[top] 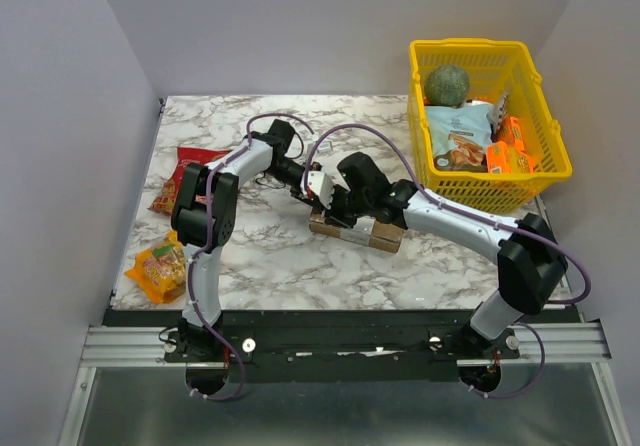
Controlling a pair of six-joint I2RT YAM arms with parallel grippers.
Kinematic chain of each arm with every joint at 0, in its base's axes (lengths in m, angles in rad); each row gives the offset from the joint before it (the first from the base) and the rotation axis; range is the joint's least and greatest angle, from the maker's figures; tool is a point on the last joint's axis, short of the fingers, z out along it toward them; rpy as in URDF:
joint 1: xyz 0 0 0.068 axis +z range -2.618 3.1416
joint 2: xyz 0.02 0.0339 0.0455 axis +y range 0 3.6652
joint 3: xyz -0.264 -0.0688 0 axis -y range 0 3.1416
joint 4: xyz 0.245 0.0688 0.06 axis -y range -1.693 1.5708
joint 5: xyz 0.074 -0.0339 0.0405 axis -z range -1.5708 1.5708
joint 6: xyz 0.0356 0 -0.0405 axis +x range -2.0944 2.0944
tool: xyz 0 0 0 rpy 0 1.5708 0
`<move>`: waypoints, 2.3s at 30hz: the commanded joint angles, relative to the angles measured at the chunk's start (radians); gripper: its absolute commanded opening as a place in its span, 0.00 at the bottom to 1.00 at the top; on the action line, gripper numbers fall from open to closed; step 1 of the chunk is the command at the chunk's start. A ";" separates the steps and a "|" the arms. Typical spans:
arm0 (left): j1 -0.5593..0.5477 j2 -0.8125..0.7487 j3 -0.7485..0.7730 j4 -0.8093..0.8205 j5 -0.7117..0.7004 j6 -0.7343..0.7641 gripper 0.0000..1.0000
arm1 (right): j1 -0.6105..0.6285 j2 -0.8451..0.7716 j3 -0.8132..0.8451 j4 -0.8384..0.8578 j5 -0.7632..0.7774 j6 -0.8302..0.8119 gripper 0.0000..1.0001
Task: Unpack the express box
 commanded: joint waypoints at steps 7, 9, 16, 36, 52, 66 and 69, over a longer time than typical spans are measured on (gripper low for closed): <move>-0.018 0.072 0.018 -0.059 -0.126 0.121 0.00 | -0.033 -0.067 -0.026 -0.086 -0.005 -0.021 0.00; -0.018 0.080 0.027 -0.073 -0.130 0.139 0.00 | -0.038 -0.081 -0.031 -0.098 -0.008 -0.039 0.00; -0.018 0.092 0.039 -0.105 -0.139 0.179 0.00 | -0.059 -0.094 -0.048 -0.133 -0.030 -0.099 0.00; 0.065 -0.106 0.144 0.111 -0.076 -0.046 0.13 | -0.055 0.128 0.184 -0.141 -0.201 -0.006 0.00; 0.214 -0.462 -0.295 0.448 -0.419 -0.350 0.16 | -0.015 0.355 0.460 0.069 0.185 0.338 0.00; 0.208 -0.364 -0.346 0.809 -0.152 -0.628 0.00 | -0.013 0.278 0.331 0.082 0.300 0.329 0.00; 0.209 -0.370 -0.385 0.807 -0.168 -0.635 0.00 | -0.013 0.294 0.346 0.080 0.314 0.346 0.01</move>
